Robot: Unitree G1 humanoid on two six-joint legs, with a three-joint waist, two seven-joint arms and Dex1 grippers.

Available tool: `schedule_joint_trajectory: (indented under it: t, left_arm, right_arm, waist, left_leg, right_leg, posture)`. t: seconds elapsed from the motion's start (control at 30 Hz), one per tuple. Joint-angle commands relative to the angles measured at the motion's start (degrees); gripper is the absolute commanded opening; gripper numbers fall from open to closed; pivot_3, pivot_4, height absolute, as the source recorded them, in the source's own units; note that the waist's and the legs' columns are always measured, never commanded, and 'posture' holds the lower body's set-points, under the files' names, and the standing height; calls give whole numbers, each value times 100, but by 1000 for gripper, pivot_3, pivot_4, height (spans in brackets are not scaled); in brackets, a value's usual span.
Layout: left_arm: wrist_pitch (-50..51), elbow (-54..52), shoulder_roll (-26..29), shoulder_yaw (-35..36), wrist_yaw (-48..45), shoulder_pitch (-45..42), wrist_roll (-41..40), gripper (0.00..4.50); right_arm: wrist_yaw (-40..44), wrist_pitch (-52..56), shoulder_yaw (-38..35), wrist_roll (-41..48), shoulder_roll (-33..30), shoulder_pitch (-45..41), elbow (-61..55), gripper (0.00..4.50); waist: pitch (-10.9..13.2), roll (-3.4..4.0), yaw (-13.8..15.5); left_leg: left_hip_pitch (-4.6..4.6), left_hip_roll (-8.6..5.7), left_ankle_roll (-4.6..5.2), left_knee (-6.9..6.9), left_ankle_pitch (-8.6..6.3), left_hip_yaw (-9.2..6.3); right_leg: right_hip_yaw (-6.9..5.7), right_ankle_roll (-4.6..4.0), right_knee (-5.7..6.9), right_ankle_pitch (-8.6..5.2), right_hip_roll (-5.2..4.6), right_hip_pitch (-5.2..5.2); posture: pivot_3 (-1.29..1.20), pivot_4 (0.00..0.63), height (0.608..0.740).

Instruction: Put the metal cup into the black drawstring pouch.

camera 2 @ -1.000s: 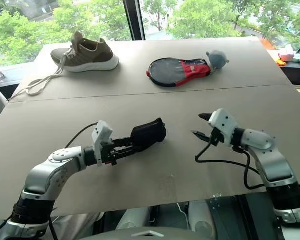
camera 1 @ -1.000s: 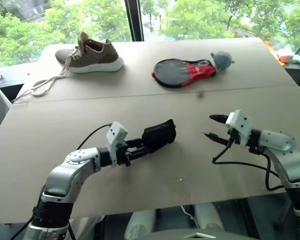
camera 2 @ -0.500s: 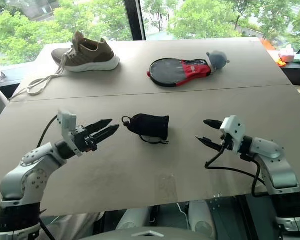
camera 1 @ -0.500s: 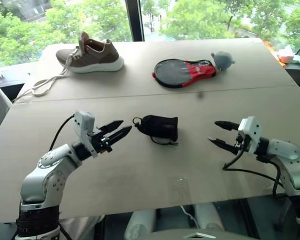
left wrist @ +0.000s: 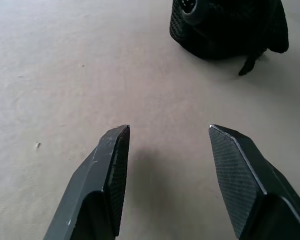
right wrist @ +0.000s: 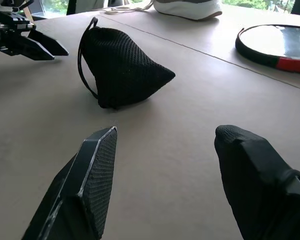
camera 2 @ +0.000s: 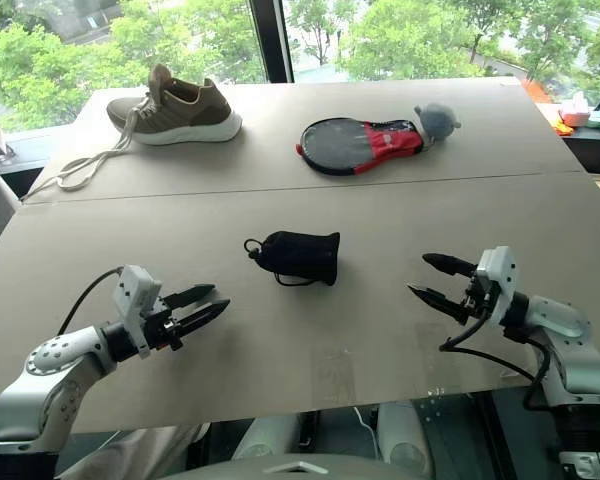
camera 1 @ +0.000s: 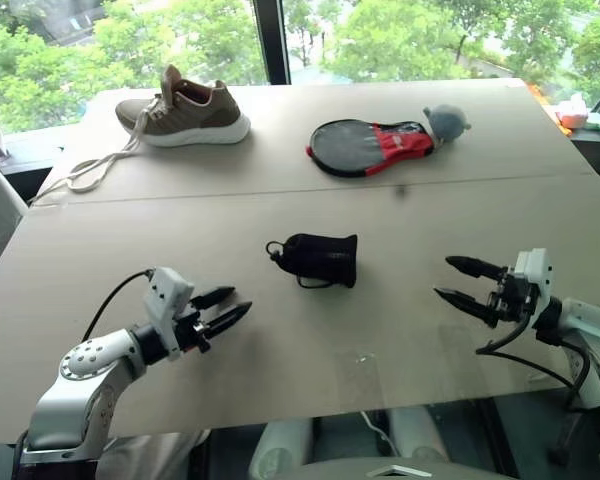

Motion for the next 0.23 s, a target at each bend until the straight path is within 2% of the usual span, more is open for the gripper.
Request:
schedule_joint_trajectory:
  t: [0.03, 0.23]
  left_arm:
    - [-265, -200, -103, 86, 29, 88, -13, 2557]
    - [-689, -278, -348, 248, 25, 334, -65, 2557]
  right_arm:
    - [258, -523, -192, -204, -146, 98, 416, 3162]
    - [684, -1393, -234, -435, -238, 11, 1289, 3162]
  waist:
    - [0, 0, 4]
    - [0, 1, -7]
  left_leg:
    - [7, 2, 0, 0, 0, 0]
    - [28, 3, 0, 3, 0, 3]
  right_leg:
    - [0, -8, 0, -5, 0, 7]
    - [-2, -8, 1, -7, 4, 33]
  posture:
    - [0, 150, 736]
    - [0, 150, 736]
